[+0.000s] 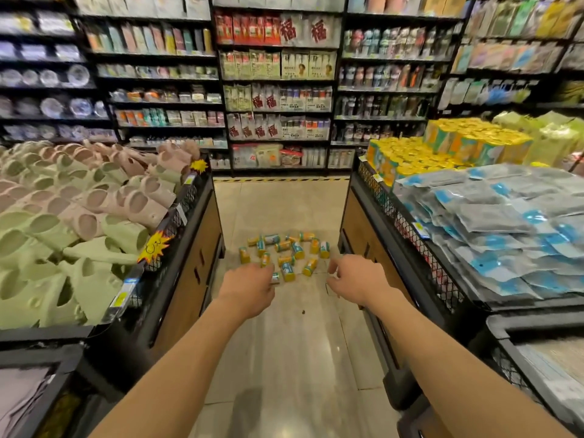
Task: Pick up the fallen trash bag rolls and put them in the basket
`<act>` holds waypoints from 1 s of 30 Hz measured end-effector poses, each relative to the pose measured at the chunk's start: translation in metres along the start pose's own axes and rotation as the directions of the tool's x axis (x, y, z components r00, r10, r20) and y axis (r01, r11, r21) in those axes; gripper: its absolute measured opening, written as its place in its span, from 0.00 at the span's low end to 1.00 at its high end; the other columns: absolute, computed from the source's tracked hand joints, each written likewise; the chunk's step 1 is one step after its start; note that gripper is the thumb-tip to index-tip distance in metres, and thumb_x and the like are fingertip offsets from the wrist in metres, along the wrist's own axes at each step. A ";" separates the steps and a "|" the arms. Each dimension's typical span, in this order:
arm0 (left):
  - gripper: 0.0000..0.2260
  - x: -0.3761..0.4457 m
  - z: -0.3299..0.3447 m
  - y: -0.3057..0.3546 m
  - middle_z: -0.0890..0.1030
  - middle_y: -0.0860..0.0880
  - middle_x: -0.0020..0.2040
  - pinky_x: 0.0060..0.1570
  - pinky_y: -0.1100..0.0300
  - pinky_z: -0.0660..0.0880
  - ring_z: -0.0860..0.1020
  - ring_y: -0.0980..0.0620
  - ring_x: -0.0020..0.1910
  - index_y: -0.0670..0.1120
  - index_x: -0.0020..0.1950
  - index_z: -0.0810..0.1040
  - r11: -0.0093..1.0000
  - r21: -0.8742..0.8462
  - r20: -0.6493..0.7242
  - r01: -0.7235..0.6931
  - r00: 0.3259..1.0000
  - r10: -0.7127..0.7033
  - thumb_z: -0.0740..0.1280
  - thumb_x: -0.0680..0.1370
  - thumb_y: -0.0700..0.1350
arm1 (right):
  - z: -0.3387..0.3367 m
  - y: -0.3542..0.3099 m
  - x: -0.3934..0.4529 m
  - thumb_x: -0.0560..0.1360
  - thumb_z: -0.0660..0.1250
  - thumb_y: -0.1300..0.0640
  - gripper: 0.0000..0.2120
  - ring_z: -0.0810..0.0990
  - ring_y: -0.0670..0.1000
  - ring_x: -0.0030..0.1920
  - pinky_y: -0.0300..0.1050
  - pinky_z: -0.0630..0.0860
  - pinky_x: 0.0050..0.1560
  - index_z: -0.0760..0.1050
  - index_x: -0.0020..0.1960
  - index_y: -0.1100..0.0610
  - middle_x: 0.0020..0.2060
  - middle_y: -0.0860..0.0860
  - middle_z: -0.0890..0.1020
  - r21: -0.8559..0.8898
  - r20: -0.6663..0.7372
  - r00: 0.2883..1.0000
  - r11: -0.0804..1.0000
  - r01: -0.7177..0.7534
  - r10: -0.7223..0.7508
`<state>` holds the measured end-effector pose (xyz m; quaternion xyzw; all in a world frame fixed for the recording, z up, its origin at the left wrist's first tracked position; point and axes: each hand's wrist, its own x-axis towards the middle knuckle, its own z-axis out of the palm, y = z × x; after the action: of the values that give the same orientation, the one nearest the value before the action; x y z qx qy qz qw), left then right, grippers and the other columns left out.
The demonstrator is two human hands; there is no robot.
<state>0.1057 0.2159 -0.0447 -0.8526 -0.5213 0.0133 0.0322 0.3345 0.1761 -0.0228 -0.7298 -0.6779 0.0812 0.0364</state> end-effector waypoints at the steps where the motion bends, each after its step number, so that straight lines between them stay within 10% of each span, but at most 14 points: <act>1: 0.12 0.020 -0.001 -0.001 0.79 0.47 0.54 0.38 0.54 0.70 0.79 0.44 0.52 0.48 0.58 0.71 1.000 0.007 -0.004 0.002 1.000 -0.002 0.59 0.80 0.54 | -0.002 0.006 0.018 0.78 0.62 0.46 0.13 0.80 0.54 0.55 0.50 0.78 0.51 0.76 0.59 0.48 0.54 0.49 0.82 0.005 0.003 1.000 1.000 0.006 -0.006; 30: 0.17 0.489 0.055 -0.148 0.79 0.48 0.56 0.44 0.54 0.72 0.78 0.45 0.56 0.50 0.62 0.72 0.993 -0.070 0.126 -0.099 0.986 0.107 0.61 0.77 0.57 | -0.015 0.055 0.459 0.76 0.65 0.43 0.13 0.82 0.55 0.52 0.52 0.79 0.52 0.76 0.57 0.47 0.53 0.49 0.82 0.068 0.128 0.972 0.976 -0.207 0.197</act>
<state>0.1941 0.7204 -0.0836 -0.8763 -0.4778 0.0536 -0.0294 0.4218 0.6297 -0.0486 -0.7867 -0.5971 0.1559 0.0166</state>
